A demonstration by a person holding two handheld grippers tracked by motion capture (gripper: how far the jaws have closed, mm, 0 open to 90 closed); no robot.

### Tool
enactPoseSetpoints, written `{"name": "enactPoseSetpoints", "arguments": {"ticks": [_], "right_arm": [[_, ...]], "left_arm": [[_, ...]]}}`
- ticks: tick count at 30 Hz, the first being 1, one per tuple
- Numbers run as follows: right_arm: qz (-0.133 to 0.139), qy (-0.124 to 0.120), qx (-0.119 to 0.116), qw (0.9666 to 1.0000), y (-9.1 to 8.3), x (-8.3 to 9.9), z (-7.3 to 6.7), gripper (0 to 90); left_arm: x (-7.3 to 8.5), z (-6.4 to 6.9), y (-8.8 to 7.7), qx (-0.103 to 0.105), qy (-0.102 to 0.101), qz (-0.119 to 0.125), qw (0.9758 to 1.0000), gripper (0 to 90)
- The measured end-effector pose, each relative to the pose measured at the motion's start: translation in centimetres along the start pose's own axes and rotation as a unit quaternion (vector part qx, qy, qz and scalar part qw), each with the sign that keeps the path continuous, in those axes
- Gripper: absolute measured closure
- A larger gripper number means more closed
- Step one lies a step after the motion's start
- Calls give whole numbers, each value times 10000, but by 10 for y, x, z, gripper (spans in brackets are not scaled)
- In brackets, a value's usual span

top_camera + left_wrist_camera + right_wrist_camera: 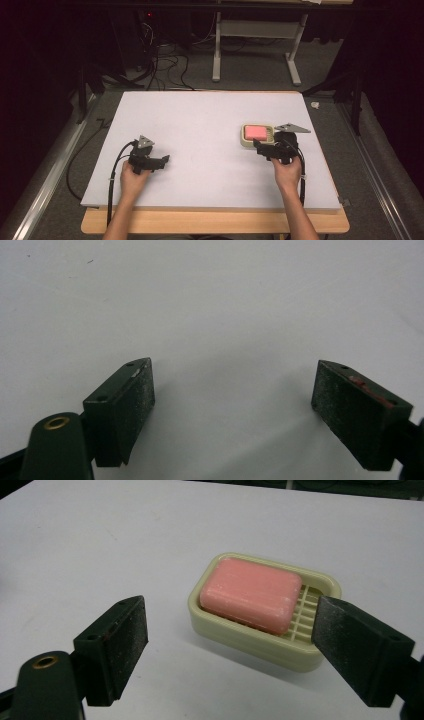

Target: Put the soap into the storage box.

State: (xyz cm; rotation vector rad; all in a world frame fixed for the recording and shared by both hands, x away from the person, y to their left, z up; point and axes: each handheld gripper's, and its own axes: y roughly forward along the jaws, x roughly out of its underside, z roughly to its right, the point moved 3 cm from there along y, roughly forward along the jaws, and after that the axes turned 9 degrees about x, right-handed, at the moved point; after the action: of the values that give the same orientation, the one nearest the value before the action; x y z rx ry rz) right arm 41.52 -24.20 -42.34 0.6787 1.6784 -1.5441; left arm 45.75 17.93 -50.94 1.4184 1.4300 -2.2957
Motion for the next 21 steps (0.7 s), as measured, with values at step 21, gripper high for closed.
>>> {"name": "enactPoseSetpoints", "arguments": {"ticks": [21], "right_arm": [[172, 87, -155, 9997, -16, 17, -2, 156]], "left_arm": [[0, 0, 0, 0, 2, -1, 10000, 179]]}}
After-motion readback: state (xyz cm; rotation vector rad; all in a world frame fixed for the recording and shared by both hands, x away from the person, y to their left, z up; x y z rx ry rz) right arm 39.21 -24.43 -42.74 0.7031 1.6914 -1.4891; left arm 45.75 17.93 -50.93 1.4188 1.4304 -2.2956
